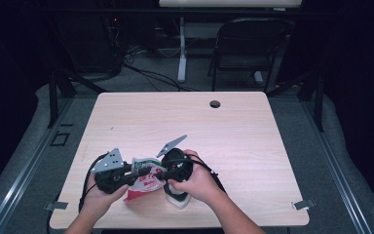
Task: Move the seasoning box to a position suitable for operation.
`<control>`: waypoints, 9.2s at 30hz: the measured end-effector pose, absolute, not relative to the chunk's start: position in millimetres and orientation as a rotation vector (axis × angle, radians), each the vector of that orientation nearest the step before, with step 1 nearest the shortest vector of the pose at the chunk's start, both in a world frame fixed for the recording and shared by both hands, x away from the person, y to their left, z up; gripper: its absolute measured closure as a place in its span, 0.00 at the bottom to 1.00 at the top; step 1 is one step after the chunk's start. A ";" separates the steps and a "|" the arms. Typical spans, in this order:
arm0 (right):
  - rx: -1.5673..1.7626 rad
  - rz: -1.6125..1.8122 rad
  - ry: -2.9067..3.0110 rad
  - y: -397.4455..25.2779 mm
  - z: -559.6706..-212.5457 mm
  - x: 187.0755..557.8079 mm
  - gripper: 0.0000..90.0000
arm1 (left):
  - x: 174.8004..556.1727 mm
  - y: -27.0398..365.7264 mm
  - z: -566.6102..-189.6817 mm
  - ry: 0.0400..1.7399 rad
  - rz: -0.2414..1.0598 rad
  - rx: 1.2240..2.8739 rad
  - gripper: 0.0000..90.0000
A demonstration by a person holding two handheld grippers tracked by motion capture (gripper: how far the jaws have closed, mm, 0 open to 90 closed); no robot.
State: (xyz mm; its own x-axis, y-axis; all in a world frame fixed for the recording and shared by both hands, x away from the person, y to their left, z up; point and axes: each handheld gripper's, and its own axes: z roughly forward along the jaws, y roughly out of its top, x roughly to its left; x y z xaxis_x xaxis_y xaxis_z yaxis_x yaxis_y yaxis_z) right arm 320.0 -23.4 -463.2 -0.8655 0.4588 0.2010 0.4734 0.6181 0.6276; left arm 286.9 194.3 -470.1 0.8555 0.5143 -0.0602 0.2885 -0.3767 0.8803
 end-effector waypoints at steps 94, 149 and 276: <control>-0.669 -1.369 -2.873 -28.8 -423.2 309.1 1.00 | 305.0 216.7 -555.1 0.676 0.137 1.987 0.45; -0.697 -1.393 -2.799 -43.6 -433.9 312.2 0.95 | 290.9 213.0 -531.2 0.702 0.453 2.148 0.72; -0.789 -1.350 -2.823 -85.7 -465.3 288.1 1.00 | 273.5 177.8 -526.7 0.546 1.248 2.280 0.74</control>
State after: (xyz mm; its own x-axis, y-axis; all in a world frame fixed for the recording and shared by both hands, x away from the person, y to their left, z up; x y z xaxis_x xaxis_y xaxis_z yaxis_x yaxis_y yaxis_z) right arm 288.1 -85.7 -465.3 -0.8770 0.4628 0.1292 0.3912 0.5315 0.7513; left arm 273.5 177.8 -526.7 0.5044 0.5518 0.6642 0.1132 -0.8048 0.5826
